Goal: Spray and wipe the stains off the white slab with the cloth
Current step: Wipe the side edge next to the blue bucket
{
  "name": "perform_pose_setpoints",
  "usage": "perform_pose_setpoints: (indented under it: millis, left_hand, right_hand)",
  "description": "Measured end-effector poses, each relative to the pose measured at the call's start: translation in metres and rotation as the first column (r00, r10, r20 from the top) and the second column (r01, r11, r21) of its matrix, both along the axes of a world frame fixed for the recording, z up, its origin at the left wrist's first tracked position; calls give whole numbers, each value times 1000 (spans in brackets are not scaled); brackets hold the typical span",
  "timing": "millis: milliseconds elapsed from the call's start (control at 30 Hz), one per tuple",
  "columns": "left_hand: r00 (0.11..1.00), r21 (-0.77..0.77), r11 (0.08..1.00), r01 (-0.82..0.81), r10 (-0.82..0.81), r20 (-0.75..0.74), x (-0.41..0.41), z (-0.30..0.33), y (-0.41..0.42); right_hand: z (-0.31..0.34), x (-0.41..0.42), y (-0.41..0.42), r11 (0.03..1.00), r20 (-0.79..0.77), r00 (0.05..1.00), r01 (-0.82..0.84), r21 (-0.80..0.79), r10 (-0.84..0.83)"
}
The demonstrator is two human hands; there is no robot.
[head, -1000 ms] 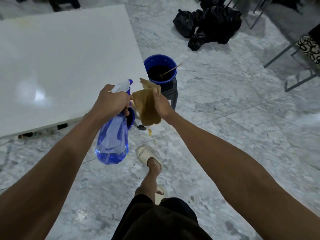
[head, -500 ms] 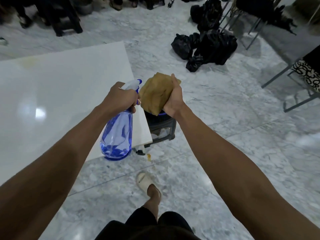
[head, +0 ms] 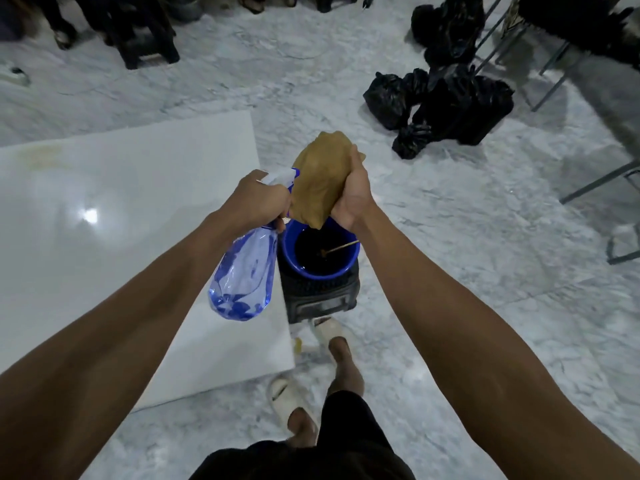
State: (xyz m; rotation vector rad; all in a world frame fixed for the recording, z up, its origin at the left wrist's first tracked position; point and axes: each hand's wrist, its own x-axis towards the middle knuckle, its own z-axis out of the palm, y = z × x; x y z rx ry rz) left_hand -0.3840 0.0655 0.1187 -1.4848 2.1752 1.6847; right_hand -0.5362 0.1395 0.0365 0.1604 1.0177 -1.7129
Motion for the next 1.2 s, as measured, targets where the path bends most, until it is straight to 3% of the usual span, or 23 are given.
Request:
perform_pose_setpoints:
  millis: [300, 567, 733, 867, 1000, 1100, 1200]
  left_hand:
    - [977, 37, 981, -190, 185, 109, -85, -32, -73]
    - [966, 44, 967, -251, 247, 80, -126, -43, -110]
    - [943, 65, 948, -311, 300, 143, -136, -50, -126]
    - [928, 70, 927, -370, 365, 69, -137, -53, -138]
    - [932, 26, 932, -362, 361, 45, -133, -57, -154]
    - [927, -2, 928, -373, 373, 34, -126, -57, -171]
    - [897, -15, 897, -442, 442, 4, -119, -58, -194]
  right_hand:
    - [-44, -84, -98, 987, -30, 987, -154, 52, 156]
    - [-52, -127, -148, 976, 10, 978, -210, 57, 210]
    - [-55, -139, -169, 978, -2, 980, -199, 69, 200]
    - [-65, -139, -179, 953, -65, 963, -247, 174, 261]
    - [-96, -129, -189, 854, -116, 889, -381, 354, 444]
    - [-103, -118, -204, 739, -202, 765, -460, 493, 611]
    - [-99, -109, -243, 795, -437, 681, -386, 467, 588]
